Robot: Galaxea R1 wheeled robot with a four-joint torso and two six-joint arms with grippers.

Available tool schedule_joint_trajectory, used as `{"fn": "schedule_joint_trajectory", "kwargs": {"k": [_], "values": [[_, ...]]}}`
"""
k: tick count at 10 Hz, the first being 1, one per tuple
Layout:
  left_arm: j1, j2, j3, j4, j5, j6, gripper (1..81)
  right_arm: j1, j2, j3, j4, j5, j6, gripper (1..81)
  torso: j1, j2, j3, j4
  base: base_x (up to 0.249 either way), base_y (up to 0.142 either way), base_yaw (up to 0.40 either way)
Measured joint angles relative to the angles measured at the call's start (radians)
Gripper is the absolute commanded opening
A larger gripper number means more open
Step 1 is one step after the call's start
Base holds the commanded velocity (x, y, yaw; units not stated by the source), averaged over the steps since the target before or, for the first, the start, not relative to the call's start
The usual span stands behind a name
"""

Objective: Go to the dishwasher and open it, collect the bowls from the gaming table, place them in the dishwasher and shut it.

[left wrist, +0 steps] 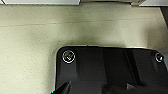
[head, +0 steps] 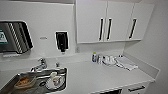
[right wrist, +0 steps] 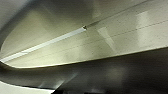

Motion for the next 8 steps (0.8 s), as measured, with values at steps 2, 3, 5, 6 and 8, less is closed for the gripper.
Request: {"fn": "schedule_joint_trajectory", "kwargs": {"k": [2,3,5,6,8], "values": [[0.0,-0.008,0.0,-0.001,0.0,0.0,81.1,0.018,0.0,0.0,-0.019,-0.039,0.006,81.1,0.0,0.0,0.0,0.0,0.0,0.0,0.0],[0.0,-0.011,0.0,-0.002,0.0,0.0,81.1,0.031,0.0,0.001,-0.029,-0.061,0.022,81.1,0.0,0.0,0.0,0.0,0.0,0.0,0.0],[0.0,-0.011,0.0,-0.002,0.0,0.0,81.1,0.062,0.0,0.001,-0.049,-0.123,0.071,81.1,0.0,0.0,-0.001,0.0,0.0,0.0,0.0],[0.0,-0.012,0.0,-0.002,0.001,0.0,81.1,0.077,0.0,0.002,-0.063,-0.157,0.085,81.1,0.0,0.0,-0.001,0.0,0.0,0.0,0.0],[0.0,-0.012,0.0,-0.002,0.0,0.0,81.1,0.082,0.0,0.006,-0.069,-0.164,0.09,81.1,0.0,0.0,-0.001,0.0,0.0,0.0,0.0]]}}
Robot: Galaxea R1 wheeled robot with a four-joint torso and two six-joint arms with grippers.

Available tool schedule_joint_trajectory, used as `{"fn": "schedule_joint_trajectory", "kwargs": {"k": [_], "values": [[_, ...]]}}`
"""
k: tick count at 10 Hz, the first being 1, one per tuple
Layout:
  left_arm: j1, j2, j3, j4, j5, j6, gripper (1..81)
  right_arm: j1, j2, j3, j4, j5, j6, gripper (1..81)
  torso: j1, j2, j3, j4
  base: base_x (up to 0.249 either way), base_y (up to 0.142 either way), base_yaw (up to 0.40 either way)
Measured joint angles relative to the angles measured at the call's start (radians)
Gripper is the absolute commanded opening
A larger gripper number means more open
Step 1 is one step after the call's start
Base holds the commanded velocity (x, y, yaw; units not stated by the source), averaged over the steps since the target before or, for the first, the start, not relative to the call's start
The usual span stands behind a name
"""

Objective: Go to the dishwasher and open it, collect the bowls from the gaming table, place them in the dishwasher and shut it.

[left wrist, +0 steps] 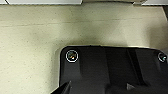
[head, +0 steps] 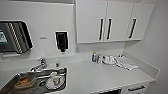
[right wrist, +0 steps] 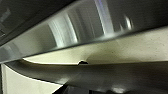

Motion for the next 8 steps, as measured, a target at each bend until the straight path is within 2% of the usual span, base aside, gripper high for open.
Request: {"fn": "schedule_joint_trajectory", "kwargs": {"k": [8], "values": [[0.0,-0.003,0.0,0.0,0.0,0.0,81.1,0.032,0.015,0.005,-0.028,-0.03,0.048,81.1,0.0,0.0,-0.001,0.0,0.0,0.0,0.0]]}}
